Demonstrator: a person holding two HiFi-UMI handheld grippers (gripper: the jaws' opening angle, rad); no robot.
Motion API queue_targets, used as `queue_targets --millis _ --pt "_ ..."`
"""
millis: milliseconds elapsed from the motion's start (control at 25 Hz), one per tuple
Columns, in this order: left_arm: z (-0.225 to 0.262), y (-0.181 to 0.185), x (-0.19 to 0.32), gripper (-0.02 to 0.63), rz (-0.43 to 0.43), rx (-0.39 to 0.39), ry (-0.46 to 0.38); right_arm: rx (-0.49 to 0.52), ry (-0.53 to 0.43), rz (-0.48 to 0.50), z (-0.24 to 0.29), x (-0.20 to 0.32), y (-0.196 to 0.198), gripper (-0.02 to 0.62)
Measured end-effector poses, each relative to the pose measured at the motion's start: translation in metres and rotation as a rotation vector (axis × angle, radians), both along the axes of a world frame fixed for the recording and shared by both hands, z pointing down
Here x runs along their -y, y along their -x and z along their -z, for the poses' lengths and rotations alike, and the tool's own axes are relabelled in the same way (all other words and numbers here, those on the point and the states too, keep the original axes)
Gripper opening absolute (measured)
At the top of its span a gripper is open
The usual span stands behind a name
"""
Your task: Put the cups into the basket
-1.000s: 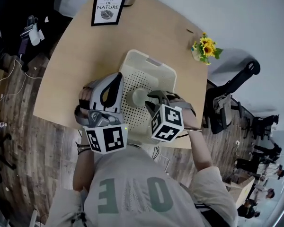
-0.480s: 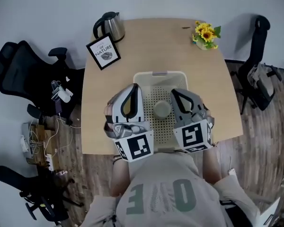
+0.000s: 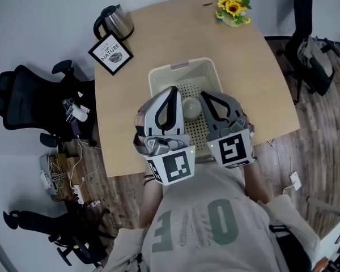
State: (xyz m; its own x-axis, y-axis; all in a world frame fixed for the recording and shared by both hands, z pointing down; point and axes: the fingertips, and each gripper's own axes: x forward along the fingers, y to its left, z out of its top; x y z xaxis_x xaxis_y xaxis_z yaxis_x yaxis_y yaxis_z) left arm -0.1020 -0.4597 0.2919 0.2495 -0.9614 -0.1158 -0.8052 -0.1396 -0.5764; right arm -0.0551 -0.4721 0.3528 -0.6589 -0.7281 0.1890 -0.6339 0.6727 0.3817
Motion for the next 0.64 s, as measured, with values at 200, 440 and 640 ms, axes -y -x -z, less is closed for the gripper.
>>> queue_targets --millis 200,440,640 --pt "0.000 -0.002 0.001 0.009 -0.004 0.001 -0.005 -0.037 -0.054 -0.012 0.021 -0.001 -0.003 -0.002" --pt "0.000 0.000 0.001 0.009 0.002 -0.012 -0.003 -0.037 -0.089 0.000 0.031 -0.002 -0.003 -0.002" --pt "0.001 0.003 0.001 0.009 0.004 -0.007 -0.006 -0.030 -0.093 0.013 0.033 -0.004 0.000 -0.002"
